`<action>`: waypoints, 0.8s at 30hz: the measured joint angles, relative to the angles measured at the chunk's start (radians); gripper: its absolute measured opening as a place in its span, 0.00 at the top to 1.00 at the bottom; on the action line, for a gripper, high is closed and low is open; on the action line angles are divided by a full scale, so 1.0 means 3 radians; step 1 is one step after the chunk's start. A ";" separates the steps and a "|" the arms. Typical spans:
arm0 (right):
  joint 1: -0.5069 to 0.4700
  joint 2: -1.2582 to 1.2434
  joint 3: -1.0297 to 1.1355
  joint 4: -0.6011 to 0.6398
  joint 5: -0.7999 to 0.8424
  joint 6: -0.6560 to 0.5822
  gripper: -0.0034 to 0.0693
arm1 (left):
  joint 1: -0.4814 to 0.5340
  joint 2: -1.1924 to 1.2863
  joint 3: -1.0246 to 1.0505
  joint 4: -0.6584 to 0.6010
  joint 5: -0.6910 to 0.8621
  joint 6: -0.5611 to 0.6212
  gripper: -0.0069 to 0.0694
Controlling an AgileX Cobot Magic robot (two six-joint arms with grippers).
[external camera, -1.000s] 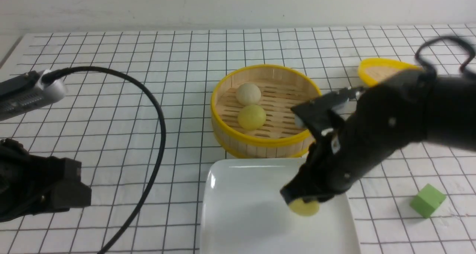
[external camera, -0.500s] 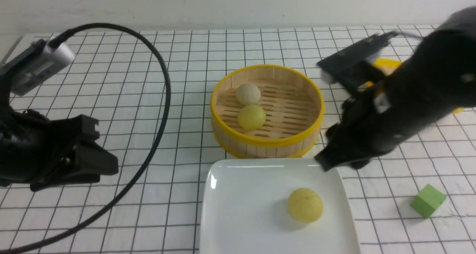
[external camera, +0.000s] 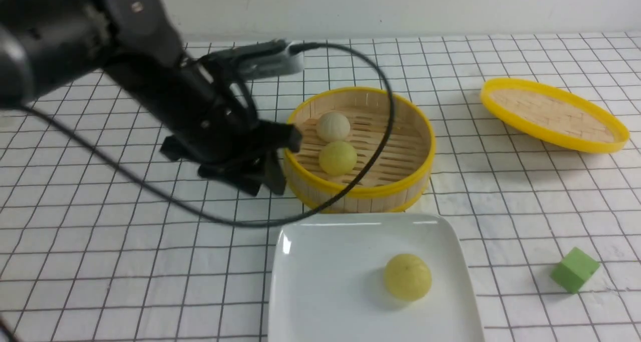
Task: Put the steamed buns into the plate on the white-black tablecloth.
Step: 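Reach into the bamboo steamer and grasp a bun with the left gripper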
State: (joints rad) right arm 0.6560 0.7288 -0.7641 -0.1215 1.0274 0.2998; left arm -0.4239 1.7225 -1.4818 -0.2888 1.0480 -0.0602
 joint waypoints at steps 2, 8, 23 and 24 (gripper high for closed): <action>0.0000 -0.0067 0.0134 0.0000 -0.0077 0.0059 0.97 | -0.0107 0.0278 -0.0406 0.0171 0.0036 -0.0199 0.42; 0.0000 -0.0078 0.0294 0.0000 -0.0123 0.0080 0.97 | -0.0309 0.0945 -0.1300 0.0487 0.0243 -0.0435 0.26; 0.0000 -0.0081 0.0306 -0.0075 -0.0522 0.0092 0.96 | -0.0498 0.2145 -0.2339 0.1032 0.0529 -0.0478 0.47; 0.0000 -0.0081 0.0306 -0.0075 -0.0522 0.0092 0.96 | -0.0501 0.2145 -0.2344 0.1032 0.0533 -0.0478 0.49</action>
State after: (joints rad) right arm 0.6560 0.7043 -0.6723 -0.1439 0.8707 0.3274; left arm -0.5742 2.3660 -2.1849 0.0208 1.2078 -0.2037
